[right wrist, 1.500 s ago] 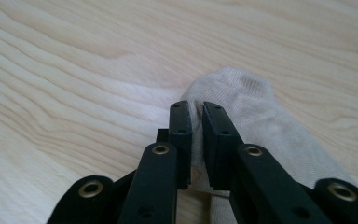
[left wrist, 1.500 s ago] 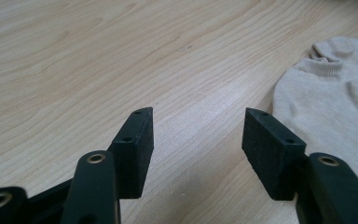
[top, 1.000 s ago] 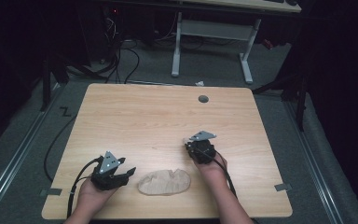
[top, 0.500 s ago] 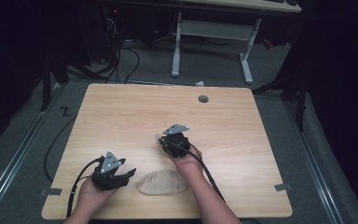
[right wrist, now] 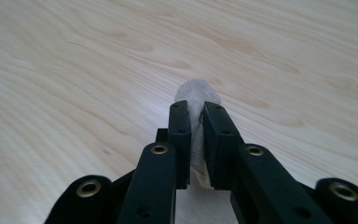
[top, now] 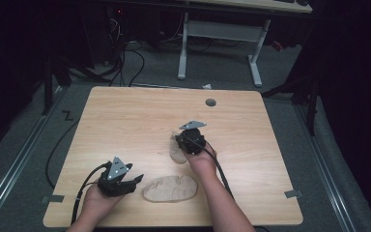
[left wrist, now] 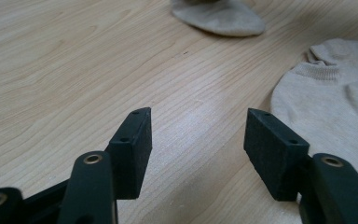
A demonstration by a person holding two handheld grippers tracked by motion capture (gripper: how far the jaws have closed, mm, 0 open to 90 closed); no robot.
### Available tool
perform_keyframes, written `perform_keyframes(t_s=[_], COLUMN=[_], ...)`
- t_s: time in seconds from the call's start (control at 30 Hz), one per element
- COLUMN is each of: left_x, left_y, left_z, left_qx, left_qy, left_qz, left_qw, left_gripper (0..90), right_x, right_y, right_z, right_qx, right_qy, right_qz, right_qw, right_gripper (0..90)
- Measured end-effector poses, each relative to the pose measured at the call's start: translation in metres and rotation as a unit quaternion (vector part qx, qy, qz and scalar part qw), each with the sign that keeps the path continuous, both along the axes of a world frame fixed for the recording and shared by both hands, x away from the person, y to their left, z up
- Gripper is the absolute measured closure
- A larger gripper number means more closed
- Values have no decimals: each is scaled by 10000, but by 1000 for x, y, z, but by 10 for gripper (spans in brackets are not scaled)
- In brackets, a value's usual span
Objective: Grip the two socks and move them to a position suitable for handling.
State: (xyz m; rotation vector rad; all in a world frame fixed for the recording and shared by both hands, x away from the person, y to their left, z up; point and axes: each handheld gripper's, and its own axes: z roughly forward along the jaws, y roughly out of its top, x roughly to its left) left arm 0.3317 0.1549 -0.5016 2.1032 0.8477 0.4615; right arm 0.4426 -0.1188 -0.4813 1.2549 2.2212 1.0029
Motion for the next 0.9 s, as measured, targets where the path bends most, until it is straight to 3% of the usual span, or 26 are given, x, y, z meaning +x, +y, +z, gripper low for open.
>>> perform_keyframes(t_s=[0.23, 0.4, 0.67, 0.9], left_x=[1, 2, 2, 3], left_y=[-1, -1, -1, -3], left_z=[-1, 0, 0, 0], left_qx=[14, -9, 6, 2], left_qy=[9, 29, 30, 25], left_qz=[5, 41, 43, 34], left_qw=[10000, 10000, 10000, 10000], left_gripper=[426, 428, 433, 437], right_x=[3, -3, -25, -36], right_y=[-48, -60, -47, -6], right_z=[-17, -32, -40, -41], right_qx=[-40, -163, -111, -48], right_qy=[231, 409, 327, 307], right_qz=[-483, -584, -435, -39], right_qw=[9986, 9973, 9985, 9995], right_gripper=[817, 818, 818, 815])
